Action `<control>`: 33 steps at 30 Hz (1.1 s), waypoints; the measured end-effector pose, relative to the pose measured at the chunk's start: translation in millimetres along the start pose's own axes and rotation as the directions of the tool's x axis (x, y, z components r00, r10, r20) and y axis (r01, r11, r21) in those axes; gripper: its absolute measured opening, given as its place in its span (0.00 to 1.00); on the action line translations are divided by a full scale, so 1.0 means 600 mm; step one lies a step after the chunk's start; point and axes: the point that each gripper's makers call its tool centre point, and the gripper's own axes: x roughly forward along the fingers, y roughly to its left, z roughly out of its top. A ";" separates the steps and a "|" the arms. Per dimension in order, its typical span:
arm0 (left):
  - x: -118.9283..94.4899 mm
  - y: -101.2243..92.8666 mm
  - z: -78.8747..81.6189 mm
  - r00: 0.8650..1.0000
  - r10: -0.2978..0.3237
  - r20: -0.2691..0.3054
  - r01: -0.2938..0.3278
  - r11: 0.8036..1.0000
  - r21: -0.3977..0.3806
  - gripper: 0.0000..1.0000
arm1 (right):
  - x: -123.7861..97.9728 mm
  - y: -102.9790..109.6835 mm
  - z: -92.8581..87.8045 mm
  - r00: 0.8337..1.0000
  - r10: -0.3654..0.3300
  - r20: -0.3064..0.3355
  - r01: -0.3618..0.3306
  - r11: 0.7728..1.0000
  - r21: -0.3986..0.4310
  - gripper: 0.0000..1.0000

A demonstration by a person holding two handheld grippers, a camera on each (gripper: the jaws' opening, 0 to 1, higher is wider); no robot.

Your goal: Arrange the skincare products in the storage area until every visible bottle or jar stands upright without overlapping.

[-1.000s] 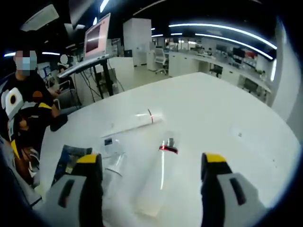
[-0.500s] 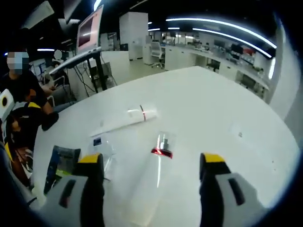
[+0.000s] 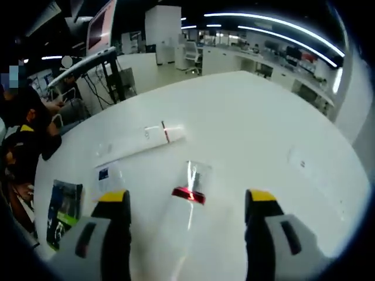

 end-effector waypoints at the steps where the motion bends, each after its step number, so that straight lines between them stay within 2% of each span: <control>1: -0.001 0.000 0.001 1.000 -0.002 0.002 0.002 1.000 -0.001 0.99 | 0.001 -0.001 0.001 1.000 0.001 -0.003 -0.001 1.000 0.003 0.81; 11: 0.001 0.007 -0.004 1.000 0.001 -0.002 -0.001 1.000 -0.018 0.99 | 0.021 -0.005 0.000 0.999 0.010 -0.040 -0.009 1.000 0.009 0.81; 14: -0.001 0.009 -0.003 1.000 0.002 0.002 -0.002 1.000 -0.020 0.99 | 0.030 -0.004 -0.005 0.997 0.010 -0.072 -0.011 1.000 -0.009 0.81; 18: -0.002 0.011 -0.003 1.000 0.006 0.002 -0.006 1.000 -0.019 0.99 | 0.041 -0.001 -0.006 0.996 0.027 -0.085 -0.027 1.000 0.009 0.78; 24: -0.002 0.011 -0.004 1.000 0.005 0.000 -0.005 1.000 -0.017 0.99 | 0.051 0.003 -0.002 0.993 0.036 -0.116 -0.038 0.999 -0.019 0.77; 27: 0.000 0.010 -0.006 1.000 0.001 -0.004 -0.001 1.000 -0.020 0.98 | 0.055 0.008 -0.006 0.988 0.047 -0.147 -0.051 0.998 -0.029 0.76; 33: 0.006 0.007 -0.008 1.000 -0.010 -0.012 0.010 1.000 -0.019 0.98 | 0.060 -0.001 -0.006 0.985 0.035 -0.166 -0.042 0.999 -0.035 0.70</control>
